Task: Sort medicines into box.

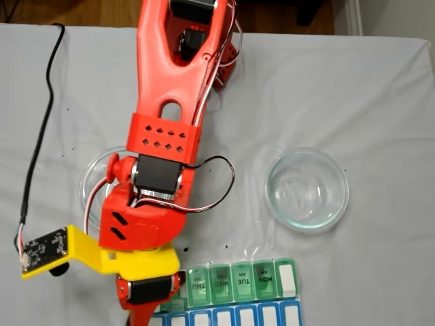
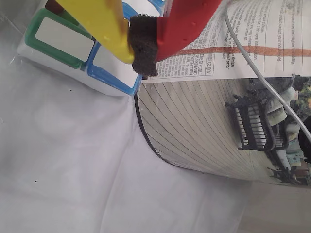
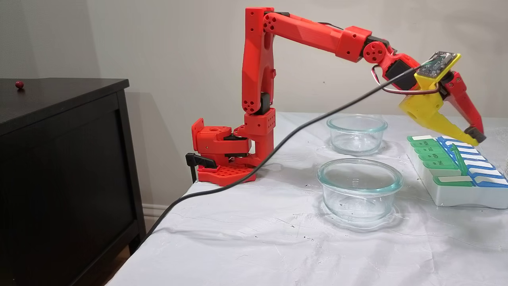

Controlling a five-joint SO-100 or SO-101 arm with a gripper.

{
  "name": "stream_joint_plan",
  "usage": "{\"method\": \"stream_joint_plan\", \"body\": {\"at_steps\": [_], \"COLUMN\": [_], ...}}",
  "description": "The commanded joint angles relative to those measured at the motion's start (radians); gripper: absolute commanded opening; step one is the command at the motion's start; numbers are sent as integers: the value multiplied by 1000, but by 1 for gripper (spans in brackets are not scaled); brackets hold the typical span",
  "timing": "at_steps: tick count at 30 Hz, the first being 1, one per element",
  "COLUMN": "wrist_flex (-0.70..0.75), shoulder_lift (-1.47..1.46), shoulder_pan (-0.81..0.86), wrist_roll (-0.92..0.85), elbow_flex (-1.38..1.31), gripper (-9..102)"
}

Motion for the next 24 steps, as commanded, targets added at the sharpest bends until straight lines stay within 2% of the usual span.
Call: {"method": "stream_joint_plan", "body": {"at_steps": [1, 11, 14, 18, 21, 24], "wrist_flex": [-37, -48, -18, 97, 152, 270], "shoulder_lift": [92, -17, -35, -74, -92, -107], "shoulder_pan": [-44, -101, -97, -81, -80, -80], "wrist_roll": [6, 48, 143, 241, 268, 288], "elbow_flex": [-31, -29, -38, -106, -138, -187], "gripper": [0, 0, 0, 0, 0, 0]}}
